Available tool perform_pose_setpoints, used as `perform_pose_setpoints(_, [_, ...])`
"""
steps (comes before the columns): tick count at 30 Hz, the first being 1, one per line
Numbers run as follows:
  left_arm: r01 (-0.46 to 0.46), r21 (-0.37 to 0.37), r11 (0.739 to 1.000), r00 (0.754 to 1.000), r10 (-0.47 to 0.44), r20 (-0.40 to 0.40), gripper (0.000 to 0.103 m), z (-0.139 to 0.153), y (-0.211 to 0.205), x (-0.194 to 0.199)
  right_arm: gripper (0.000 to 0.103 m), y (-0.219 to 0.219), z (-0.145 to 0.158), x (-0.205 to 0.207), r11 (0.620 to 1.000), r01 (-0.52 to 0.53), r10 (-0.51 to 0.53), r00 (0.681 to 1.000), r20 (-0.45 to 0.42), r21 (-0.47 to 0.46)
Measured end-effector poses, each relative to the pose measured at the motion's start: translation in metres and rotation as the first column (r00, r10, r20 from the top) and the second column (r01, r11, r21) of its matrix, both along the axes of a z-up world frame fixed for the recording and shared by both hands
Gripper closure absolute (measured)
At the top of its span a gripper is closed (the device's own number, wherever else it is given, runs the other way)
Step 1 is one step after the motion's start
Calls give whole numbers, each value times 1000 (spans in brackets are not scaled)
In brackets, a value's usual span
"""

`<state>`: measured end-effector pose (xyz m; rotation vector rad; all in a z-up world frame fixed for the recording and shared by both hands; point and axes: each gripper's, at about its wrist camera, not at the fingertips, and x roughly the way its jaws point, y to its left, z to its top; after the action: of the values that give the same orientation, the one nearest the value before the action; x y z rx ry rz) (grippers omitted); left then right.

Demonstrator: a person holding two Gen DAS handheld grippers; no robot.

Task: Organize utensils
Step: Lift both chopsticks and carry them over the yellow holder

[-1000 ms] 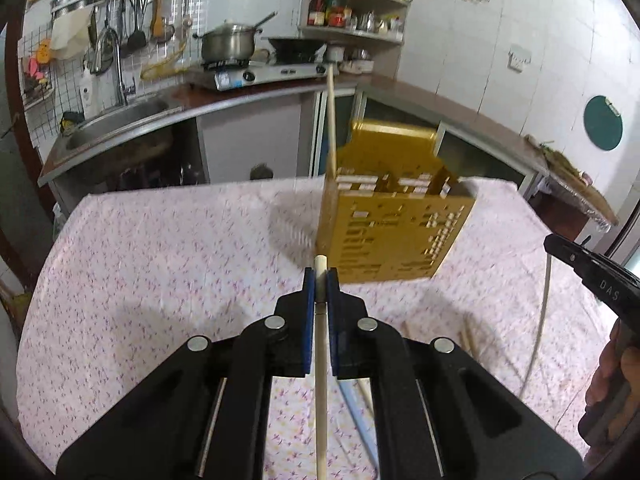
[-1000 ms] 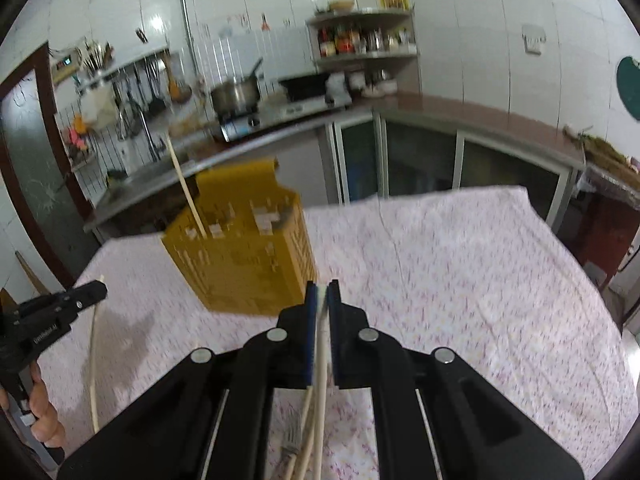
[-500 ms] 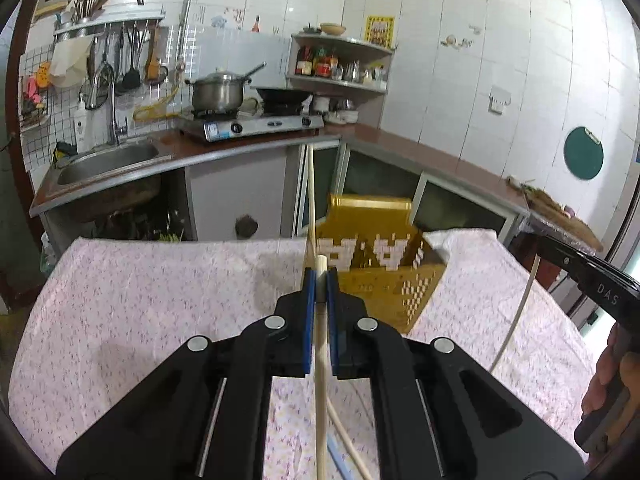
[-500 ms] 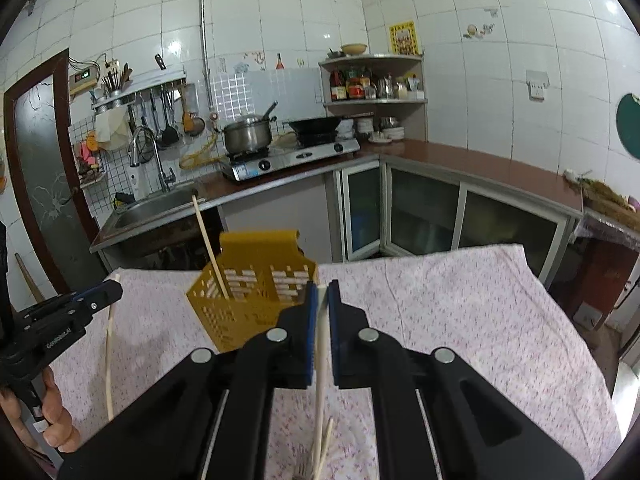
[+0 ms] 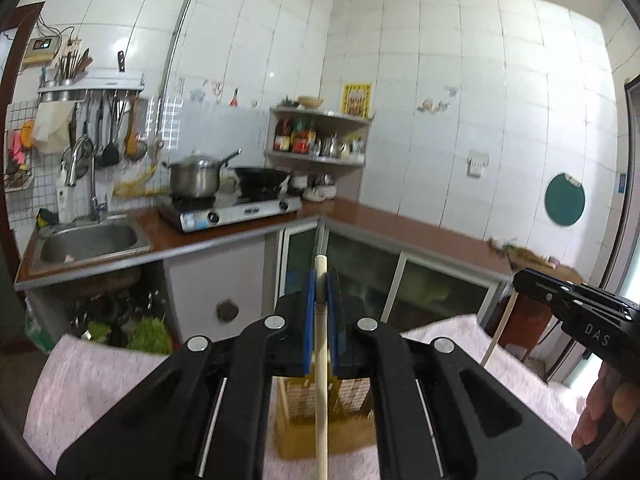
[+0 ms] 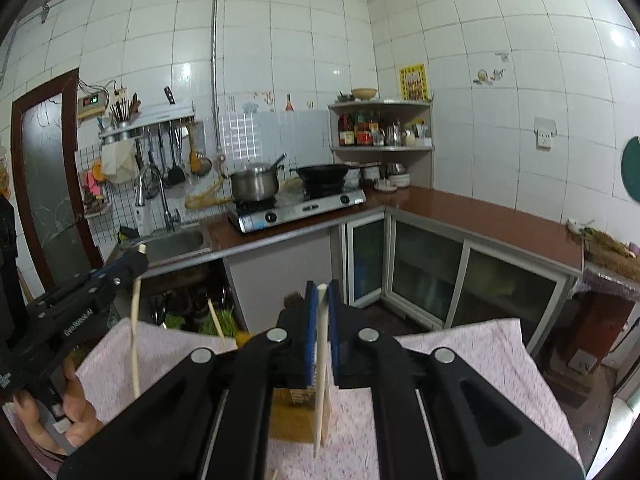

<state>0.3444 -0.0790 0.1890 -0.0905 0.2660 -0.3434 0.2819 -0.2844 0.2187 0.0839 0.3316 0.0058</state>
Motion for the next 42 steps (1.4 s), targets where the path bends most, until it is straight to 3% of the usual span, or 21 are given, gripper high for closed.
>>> perform_pose_setpoints(4, [-9, -28, 1000, 999, 11, 48, 98, 9, -7, 14, 97, -2, 17, 12, 1000, 7, -8, 1000, 25, 12])
perform_pose_setpoints(9, [-31, -4, 999, 996, 32, 79, 98, 6, -21, 43, 97, -1, 20, 34, 1000, -1, 0, 1000, 25, 19])
perform_pose_setpoints(19, [-29, -21, 999, 993, 31, 113, 98, -23, -35, 105, 97, 4, -11, 86, 999, -28, 28, 1000, 2, 33])
perform_pose_setpoints(29, [-20, -5, 1000, 998, 21, 52, 98, -77, -33, 137, 97, 8, -61, 111, 998, -47, 49, 996, -68, 34])
perform_pose_setpoints(42, [-24, 61, 998, 997, 28, -75, 98, -121, -9, 110, 97, 17, -128, 88, 997, -81, 82, 985, -152, 18])
